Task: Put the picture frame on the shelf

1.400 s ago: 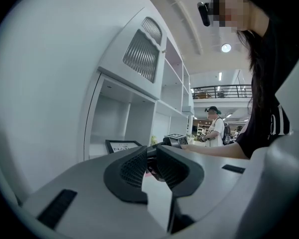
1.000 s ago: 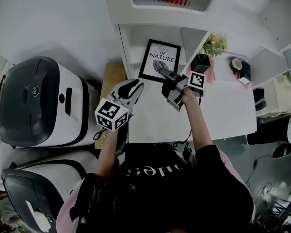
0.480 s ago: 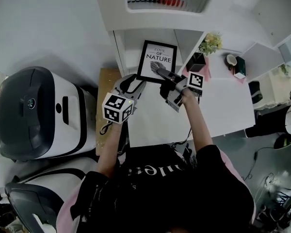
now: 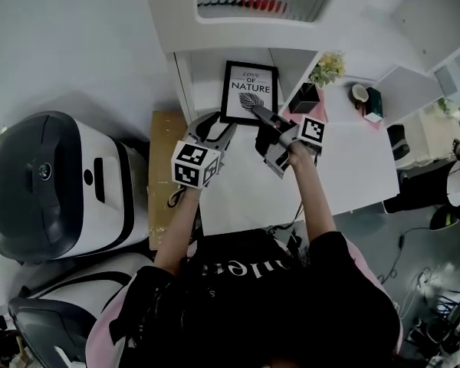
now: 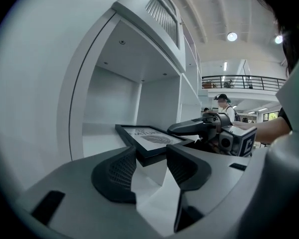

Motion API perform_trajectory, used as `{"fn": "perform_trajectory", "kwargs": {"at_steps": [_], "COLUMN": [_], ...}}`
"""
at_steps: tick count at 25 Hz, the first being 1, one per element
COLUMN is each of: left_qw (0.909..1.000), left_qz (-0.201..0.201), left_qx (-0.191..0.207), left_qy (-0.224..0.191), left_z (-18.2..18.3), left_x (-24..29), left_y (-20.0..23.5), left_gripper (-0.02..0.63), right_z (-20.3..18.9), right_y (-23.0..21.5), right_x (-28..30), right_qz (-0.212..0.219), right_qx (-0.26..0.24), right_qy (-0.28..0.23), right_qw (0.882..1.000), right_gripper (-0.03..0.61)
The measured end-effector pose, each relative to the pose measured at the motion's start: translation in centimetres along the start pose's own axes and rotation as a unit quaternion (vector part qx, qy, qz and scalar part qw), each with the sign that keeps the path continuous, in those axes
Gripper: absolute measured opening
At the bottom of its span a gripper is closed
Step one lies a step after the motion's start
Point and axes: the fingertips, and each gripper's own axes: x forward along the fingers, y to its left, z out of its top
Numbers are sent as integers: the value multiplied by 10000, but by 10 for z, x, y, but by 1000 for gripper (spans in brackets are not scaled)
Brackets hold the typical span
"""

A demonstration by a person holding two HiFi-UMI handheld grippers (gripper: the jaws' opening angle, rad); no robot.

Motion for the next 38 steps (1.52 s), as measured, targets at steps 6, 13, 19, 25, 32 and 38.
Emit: {"fn": "perform_trajectory", "kwargs": {"at_steps": [6, 13, 19, 25, 32, 38], "left_qw": [9999, 9998, 9997, 9994, 9988, 9977], "left_qz": [-117, -68, -45, -74, -91, -175], "left_qx": [-100, -178, -196, -181, -464, -656], "left_qy": [-39, 108, 115, 296, 157, -67], "left_z": [1, 5, 6, 0, -6, -1], "left_x": [15, 34, 38, 25, -13, -52], "left_y": [-6, -2, -1, -9, -25, -49], "left_gripper": [199, 199, 199, 199, 199, 199], "right_z": [9, 3, -10, -25, -40, -55], "right_y": [-6, -9, -12, 1, 24, 34], "right_x": [-19, -36, -45, -51, -63, -77], "right_qz": [-137, -123, -338, -425, -419, -518], "right_qx": [-98, -116, -563, -1315, -2177, -2694], "right_qy": [-186, -169, -4, 151, 210, 306], "right_qw": [9997, 9997, 9978, 9903, 9749, 9611], "right_gripper": [140, 140, 140, 138, 138, 138]}}
